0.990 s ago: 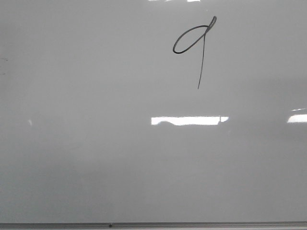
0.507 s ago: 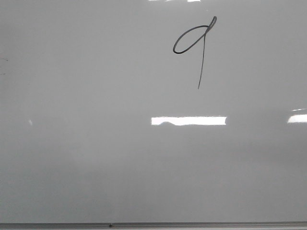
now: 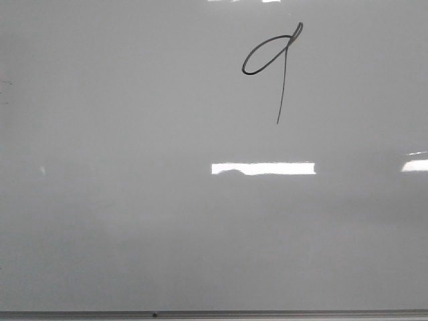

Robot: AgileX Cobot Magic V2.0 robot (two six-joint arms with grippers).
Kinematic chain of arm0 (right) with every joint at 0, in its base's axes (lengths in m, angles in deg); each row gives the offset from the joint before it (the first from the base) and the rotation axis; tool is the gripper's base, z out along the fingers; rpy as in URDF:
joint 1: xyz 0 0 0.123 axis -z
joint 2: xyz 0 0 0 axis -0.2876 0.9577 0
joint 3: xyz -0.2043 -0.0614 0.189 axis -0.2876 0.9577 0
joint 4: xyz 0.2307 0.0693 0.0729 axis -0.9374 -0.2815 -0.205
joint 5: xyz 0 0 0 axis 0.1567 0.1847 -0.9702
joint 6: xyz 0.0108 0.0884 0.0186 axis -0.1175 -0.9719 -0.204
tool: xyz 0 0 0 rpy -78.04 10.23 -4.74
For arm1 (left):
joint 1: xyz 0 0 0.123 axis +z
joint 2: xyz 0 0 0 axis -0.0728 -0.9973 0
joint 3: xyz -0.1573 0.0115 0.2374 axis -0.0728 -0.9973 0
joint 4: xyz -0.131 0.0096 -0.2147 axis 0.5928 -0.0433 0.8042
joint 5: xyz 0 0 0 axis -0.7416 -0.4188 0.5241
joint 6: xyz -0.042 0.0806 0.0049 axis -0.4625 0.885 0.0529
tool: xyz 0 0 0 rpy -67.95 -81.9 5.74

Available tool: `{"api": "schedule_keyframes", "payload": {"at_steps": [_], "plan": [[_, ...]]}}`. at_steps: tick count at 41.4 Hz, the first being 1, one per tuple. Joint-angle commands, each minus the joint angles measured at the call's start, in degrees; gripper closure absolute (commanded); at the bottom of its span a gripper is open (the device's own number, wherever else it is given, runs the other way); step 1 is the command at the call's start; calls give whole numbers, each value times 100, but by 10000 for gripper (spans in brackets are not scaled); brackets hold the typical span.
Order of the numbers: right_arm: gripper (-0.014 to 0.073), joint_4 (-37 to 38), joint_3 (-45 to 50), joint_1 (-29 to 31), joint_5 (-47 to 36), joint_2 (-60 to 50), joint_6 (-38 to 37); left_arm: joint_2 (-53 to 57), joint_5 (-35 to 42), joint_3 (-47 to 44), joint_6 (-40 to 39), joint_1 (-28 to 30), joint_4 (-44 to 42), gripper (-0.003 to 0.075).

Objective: Write number 9 on whiteboard

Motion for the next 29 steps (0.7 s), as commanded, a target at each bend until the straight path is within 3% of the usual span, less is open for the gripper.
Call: {"api": "schedule_keyframes", "payload": {"at_steps": [1, 9, 29], "plan": [[662, -206, -13, 32, -505, -105, -41, 108, 485, -12, -37, 1, 49, 739], [662, -502, -13, 32, -450, -105, -41, 108, 485, -12, -37, 1, 49, 739], [662, -178, -13, 239, -371, -110, -41, 108, 485, -12, -37, 1, 49, 739]]}}
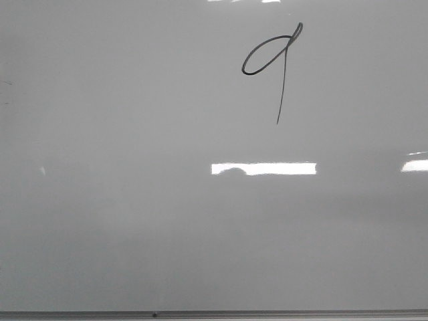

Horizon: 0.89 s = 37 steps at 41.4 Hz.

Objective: Write number 9 on whiteboard

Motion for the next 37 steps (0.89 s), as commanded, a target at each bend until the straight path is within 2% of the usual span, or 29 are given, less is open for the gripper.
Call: {"api": "schedule_keyframes", "payload": {"at_steps": [1, 16, 37], "plan": [[662, 79, -13, 223, -389, -110, 7, 108, 485, -12, -37, 1, 49, 739], [662, 79, -13, 179, -688, -110, 7, 108, 485, -12, -37, 1, 49, 739], [662, 79, -13, 179, -677, -104, 7, 108, 485, -12, -37, 1, 49, 739]]}}
